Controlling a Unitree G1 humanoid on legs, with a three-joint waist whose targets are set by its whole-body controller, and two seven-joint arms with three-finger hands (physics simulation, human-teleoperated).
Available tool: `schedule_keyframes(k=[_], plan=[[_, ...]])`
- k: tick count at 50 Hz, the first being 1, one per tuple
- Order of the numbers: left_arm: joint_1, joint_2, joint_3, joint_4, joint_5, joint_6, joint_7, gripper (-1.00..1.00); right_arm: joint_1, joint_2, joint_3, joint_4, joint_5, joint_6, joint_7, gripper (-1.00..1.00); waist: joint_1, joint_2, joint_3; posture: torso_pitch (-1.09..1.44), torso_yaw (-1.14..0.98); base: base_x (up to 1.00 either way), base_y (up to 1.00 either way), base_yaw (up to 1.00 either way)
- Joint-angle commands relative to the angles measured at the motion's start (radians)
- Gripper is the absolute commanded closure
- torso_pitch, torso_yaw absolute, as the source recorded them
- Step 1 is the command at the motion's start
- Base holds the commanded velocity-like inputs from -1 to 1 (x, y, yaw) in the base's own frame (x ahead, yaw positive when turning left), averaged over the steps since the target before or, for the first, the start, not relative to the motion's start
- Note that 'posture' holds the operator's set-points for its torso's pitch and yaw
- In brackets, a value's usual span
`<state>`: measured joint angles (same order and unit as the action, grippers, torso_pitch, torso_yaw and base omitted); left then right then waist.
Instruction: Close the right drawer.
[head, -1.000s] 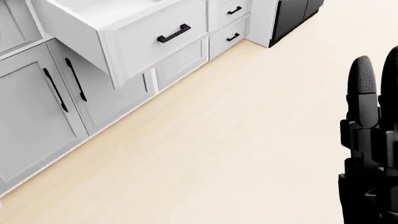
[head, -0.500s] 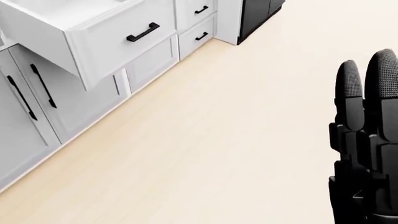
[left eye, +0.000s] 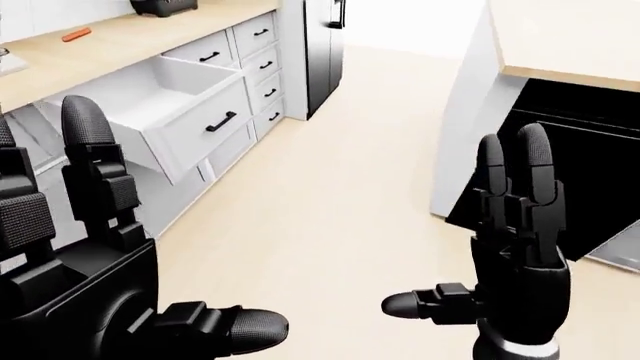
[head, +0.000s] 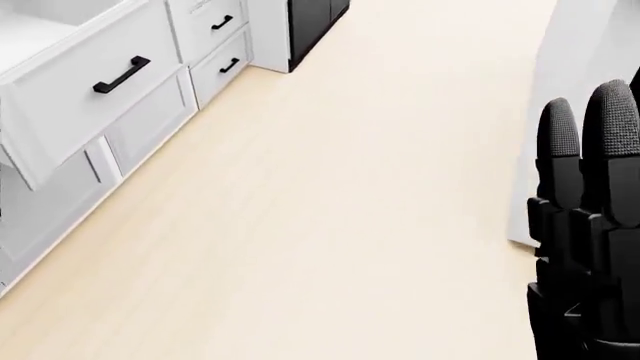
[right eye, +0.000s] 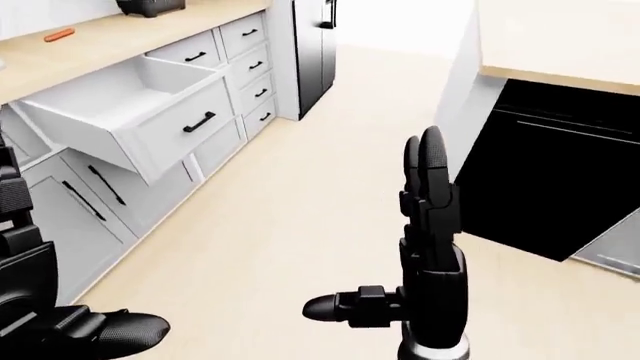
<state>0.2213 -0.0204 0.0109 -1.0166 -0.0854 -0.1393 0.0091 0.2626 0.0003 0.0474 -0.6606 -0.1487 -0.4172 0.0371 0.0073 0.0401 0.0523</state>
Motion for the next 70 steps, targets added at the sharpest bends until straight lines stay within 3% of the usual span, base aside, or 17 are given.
schedule_keyframes(k=[1, 5, 7, 17, 20, 21, 28, 33, 35, 39, 43, 45, 49, 54, 57, 67, 70], plan=[[-0.009, 0.0, -0.002, -0.03, 0.001, -0.015, -0.001, -1.0, -0.011, -0.002, -0.003, -0.041, 0.004, -0.027, -0.009, -1.0, 0.0, -0.001, -0.004, 0.0, 0.0, 0.07, 0.0, -0.41], [-0.006, 0.0, -0.003, -0.028, -0.001, -0.018, -0.003, -1.0, -0.008, -0.002, 0.0, -0.037, 0.001, -0.031, -0.012, -1.0, 0.004, -0.053, -0.002, 0.0, 0.0, 0.07, 0.0, -0.42], [-0.004, 0.0, -0.001, -0.027, -0.002, -0.021, -0.005, -1.0, -0.006, -0.002, 0.001, -0.036, -0.001, -0.034, -0.014, -1.0, -0.001, -0.113, -0.025, 0.0, 0.0, 0.07, 0.0, -0.42], [0.005, -0.002, -0.001, -0.013, -0.004, -0.042, -0.009, -1.0, -0.008, -0.004, 0.001, -0.032, -0.003, -0.031, -0.016, -1.0, -0.014, -0.012, 0.014, 0.0, 0.0, 0.07, 0.0, -0.41], [0.0, -0.001, -0.001, -0.024, -0.003, -0.027, -0.005, -1.0, -0.008, -0.004, 0.002, -0.036, -0.004, -0.028, -0.015, -1.0, -0.007, 0.071, -0.009, 0.0, 0.0, 0.07, 0.0, -0.41], [0.0, -0.001, -0.003, -0.025, -0.002, -0.024, -0.005, -1.0, -0.01, -0.004, 0.0, -0.036, -0.003, -0.025, -0.015, -1.0, 0.006, 0.025, 0.001, 0.0, 0.0, 0.08, 0.0, -0.41], [-0.001, 0.0, -0.005, -0.025, -0.001, -0.023, -0.005, -1.0, -0.019, -0.002, 0.001, -0.019, -0.009, -0.028, -0.017, -1.0, 0.0, -0.009, -0.004, 0.0, 0.0, 0.07, 0.0, -0.4], [0.003, -0.001, -0.003, -0.014, -0.004, -0.037, -0.009, -1.0, -0.024, -0.002, -0.012, -0.017, -0.004, -0.025, -0.021, -1.0, 0.007, -0.105, -0.019, 0.0, 0.0, 0.07, 0.0, -0.24], [0.004, -0.001, -0.004, -0.014, -0.004, -0.037, -0.009, -1.0, -0.025, -0.003, -0.016, -0.016, 0.001, -0.022, -0.019, -1.0, -0.003, -0.086, 0.005, 0.0, 0.0, 0.04, 0.0, 0.0], [0.01, -0.001, -0.006, -0.009, -0.004, -0.046, -0.011, -1.0, -0.023, 0.002, -0.013, -0.003, -0.022, -0.036, -0.026, -1.0, -0.007, -0.031, -0.023, 0.0, 0.0, 0.0, 0.0, 0.0], [0.012, -0.001, -0.009, -0.003, -0.003, -0.053, -0.012, -1.0, -0.029, 0.001, -0.001, 0.02, -0.039, -0.043, -0.032, -1.0, -0.008, -0.034, -0.043, 0.0, 0.0, 0.0, 0.04, 0.0], [0.011, 0.0, -0.01, -0.004, -0.003, -0.052, -0.011, -1.0, -0.023, -0.001, 0.002, 0.018, -0.037, -0.045, -0.033, -1.0, -0.009, -0.043, -0.016, 0.0, 0.0, 0.0, 0.19, 0.0], [0.009, 0.0, -0.011, -0.008, -0.002, -0.044, -0.009, -1.0, -0.022, -0.003, 0.002, 0.013, -0.033, -0.041, -0.033, -1.0, -0.007, -0.058, -0.024, 0.0, 0.0, 0.0, 0.18, 0.0], [0.005, 0.001, -0.012, -0.015, 0.0, -0.033, -0.007, -1.0, -0.011, -0.002, 0.007, 0.002, -0.037, -0.043, -0.033, -1.0, -0.01, 0.03, -0.017, 0.0, 0.0, 0.0, 0.14, 0.0], [0.003, 0.002, -0.014, -0.018, 0.001, -0.026, -0.006, -1.0, -0.006, -0.004, 0.013, 0.003, -0.04, -0.048, -0.035, -1.0, 0.0, 0.025, -0.001, 0.0, 0.0, 0.05, 0.07, 0.0], [0.014, 0.002, -0.014, 0.001, -0.004, -0.055, -0.014, -1.0, -0.009, -0.006, 0.015, 0.018, -0.043, -0.059, -0.044, -1.0, 0.002, -0.066, 0.021, 0.0, 0.0, 0.23, 0.06, 0.0], [0.017, 0.002, -0.015, 0.002, -0.004, -0.058, -0.015, -1.0, -0.015, -0.007, 0.012, 0.023, -0.043, -0.056, -0.044, -1.0, 0.0, -0.135, -0.005, 0.0, 0.0, 0.32, 0.06, 0.0]])
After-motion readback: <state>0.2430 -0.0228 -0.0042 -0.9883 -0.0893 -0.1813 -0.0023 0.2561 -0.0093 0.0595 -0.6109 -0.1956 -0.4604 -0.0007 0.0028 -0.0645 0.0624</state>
